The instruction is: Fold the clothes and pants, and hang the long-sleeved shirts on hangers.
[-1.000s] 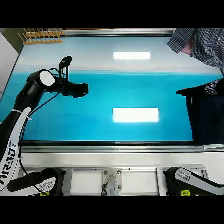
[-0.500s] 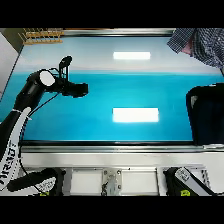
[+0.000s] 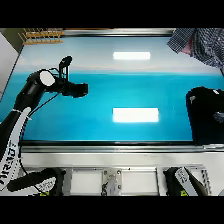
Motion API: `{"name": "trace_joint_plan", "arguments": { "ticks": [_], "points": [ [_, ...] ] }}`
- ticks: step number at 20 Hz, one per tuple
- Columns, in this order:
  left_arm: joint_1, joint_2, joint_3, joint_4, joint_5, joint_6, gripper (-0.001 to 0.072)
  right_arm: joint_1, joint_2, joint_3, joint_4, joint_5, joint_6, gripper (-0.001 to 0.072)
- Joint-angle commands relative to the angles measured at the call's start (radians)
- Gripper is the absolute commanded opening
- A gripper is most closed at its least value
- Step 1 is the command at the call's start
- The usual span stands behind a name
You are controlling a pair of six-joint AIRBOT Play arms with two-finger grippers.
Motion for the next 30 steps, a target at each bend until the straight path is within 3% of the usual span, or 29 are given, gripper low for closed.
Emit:
{"name": "trace_joint_plan", "arguments": {
  "ticks": [1, 3, 5, 10, 15, 18, 20, 21, 30],
  "points": [
    [-0.001, 0.0, 0.0, 0.002, -0.009, -0.001, 0.0006, -0.001, 0.018, -0.071, -0.032, 0.032, 0.011, 0.045],
    [-0.001, 0.0, 0.0, 0.002, -0.014, -0.001, 0.0007, -0.001, 0.033, -0.069, -0.031, 0.023, 0.009, 0.045],
    [0.0, 0.0, 0.0, 0.002, -0.019, -0.001, 0.0007, 0.021, 0.087, -0.069, 0.019, -0.027, -0.074, 0.045],
    [0.0, 0.0, 0.0, 0.002, -0.021, -0.001, 0.0007, 0.271, 0.206, -0.07, 0.336, -0.069, -0.245, 0.045],
    [0.0, 0.0, 0.0, 0.002, -0.021, -0.001, 0.0007, 0.661, 0.192, -0.07, 0.396, -0.07, -0.249, 0.0446],
    [0.0, 0.0, 0.0, 0.002, -0.021, -0.001, 0.0007, 0.79, 0.165, -0.07, 0.396, -0.069, -0.249, 0.0424],
    [0.0, 0.0, 0.0, 0.002, -0.021, -0.001, 0.0007, 0.832, 0.154, -0.07, 0.396, -0.069, -0.249, 0.0077],
    [0.0, 0.0, 0.0, 0.002, -0.021, -0.001, 0.0007, 0.841, 0.151, -0.07, 0.397, -0.068, -0.249, 0.0018],
    [0.0, 0.0, 0.0, 0.002, -0.021, -0.001, 0.0007, 0.843, 0.149, -0.07, 0.399, -0.058, -0.249, 0.0018]
  ]
}}
